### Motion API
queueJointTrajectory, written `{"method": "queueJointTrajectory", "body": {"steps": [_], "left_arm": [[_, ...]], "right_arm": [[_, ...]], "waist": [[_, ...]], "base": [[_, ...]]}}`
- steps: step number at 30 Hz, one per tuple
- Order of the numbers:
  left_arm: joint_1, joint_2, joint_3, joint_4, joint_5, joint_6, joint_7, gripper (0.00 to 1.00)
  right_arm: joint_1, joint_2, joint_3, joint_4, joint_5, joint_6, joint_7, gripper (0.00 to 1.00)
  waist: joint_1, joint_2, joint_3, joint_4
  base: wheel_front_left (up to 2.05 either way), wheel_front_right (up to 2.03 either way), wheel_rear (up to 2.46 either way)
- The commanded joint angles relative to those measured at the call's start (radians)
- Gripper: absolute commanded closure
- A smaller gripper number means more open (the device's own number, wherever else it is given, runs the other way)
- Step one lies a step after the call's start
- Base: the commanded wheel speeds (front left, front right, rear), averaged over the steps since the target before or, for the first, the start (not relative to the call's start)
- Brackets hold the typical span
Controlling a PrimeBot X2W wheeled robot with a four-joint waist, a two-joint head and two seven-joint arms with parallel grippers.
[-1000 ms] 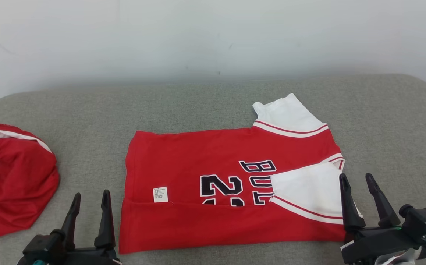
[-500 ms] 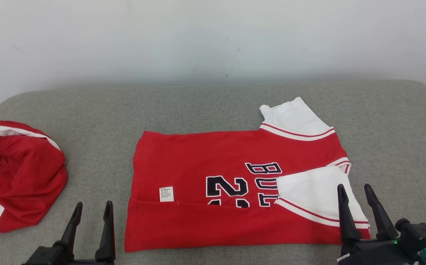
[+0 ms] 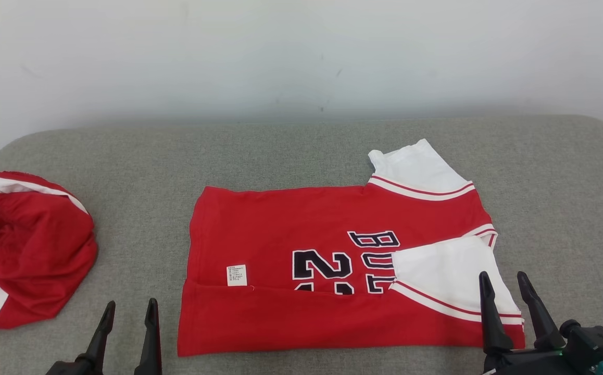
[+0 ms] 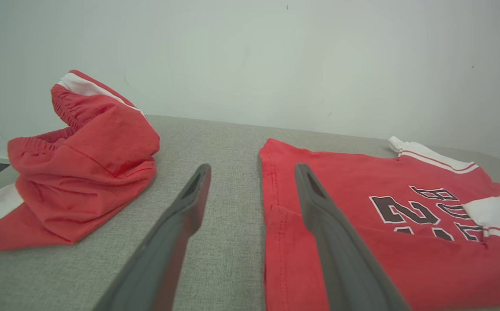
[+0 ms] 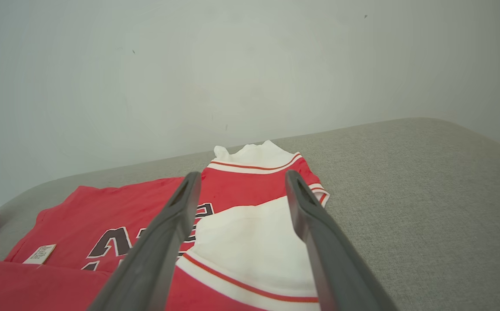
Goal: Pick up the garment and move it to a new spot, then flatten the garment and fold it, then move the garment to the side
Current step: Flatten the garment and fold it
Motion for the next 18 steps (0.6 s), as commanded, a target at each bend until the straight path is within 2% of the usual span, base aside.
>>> {"method": "queueJointTrajectory", "body": {"steps": [1, 10, 18], "left_arm": [[0.007, -0.005, 0.005, 0.001, 0.010, -0.001, -0.003, 0.00], [-0.009, -0.004, 0.010, 0.006, 0.020, -0.007, -0.003, 0.00], [-0.149, 0.059, -0.039, 0.049, -0.008, -0.007, 0.004, 0.00]], "right_arm": [[0.010, 0.003, -0.001, -0.001, -0.005, -0.002, -0.004, 0.00], [-0.015, -0.012, 0.012, 0.016, -0.014, -0.002, -0.005, 0.00], [-0.174, -0.087, 0.054, 0.080, 0.029, -0.002, 0.015, 0.00]], "waist": [[0.0000, 0.0000, 0.000, 0.000], [0.0000, 0.0000, 0.013, -0.007], [0.0000, 0.0000, 0.084, -0.011]], "base": [[0.00, 0.00, 0.00], [0.00, 0.00, 0.00], [0.00, 0.00, 0.00]]}}
